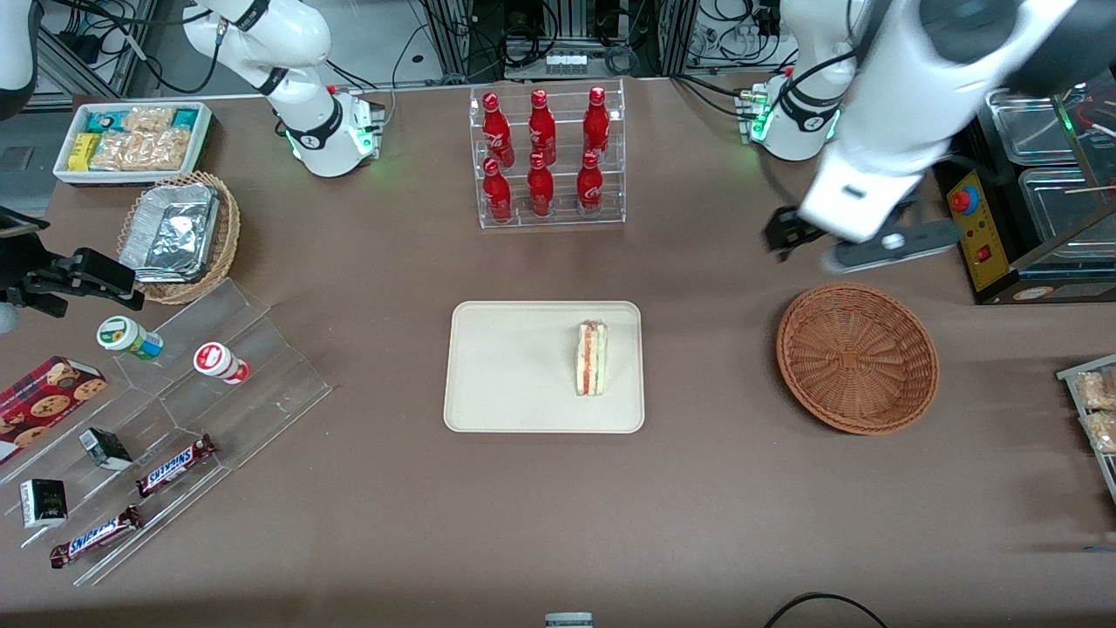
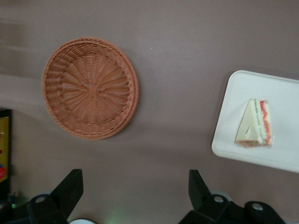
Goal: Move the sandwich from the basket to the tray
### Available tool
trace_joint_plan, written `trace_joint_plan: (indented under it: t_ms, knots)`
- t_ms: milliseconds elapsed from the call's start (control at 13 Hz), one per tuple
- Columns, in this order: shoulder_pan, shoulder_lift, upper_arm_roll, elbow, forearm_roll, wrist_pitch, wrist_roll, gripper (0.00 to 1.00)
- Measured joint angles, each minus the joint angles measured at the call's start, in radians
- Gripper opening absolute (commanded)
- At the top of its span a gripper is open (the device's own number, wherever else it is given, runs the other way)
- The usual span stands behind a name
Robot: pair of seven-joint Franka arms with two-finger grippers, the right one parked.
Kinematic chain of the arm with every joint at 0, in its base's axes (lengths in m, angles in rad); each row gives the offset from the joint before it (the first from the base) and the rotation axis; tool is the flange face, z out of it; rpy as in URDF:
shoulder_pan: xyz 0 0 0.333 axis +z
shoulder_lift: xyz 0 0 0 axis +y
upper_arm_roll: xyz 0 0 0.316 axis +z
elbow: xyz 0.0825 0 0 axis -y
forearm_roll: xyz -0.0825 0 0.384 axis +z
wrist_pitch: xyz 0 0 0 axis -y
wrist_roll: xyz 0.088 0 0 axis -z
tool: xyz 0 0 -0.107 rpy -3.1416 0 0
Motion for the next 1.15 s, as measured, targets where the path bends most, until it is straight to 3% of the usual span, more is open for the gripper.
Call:
trace_joint_plan:
  t_ms: [231,538,1154]
  knots:
    - [0.086,-0.091,0.007,-0.038,-0.014,-0.045,0.115,1.00]
    - [0.099,-0.176,0.061,-0.116,-0.017,-0.048,0.234,1.00]
    - [0.131,-0.182,0.065,-0.123,-0.026,-0.050,0.322,1.00]
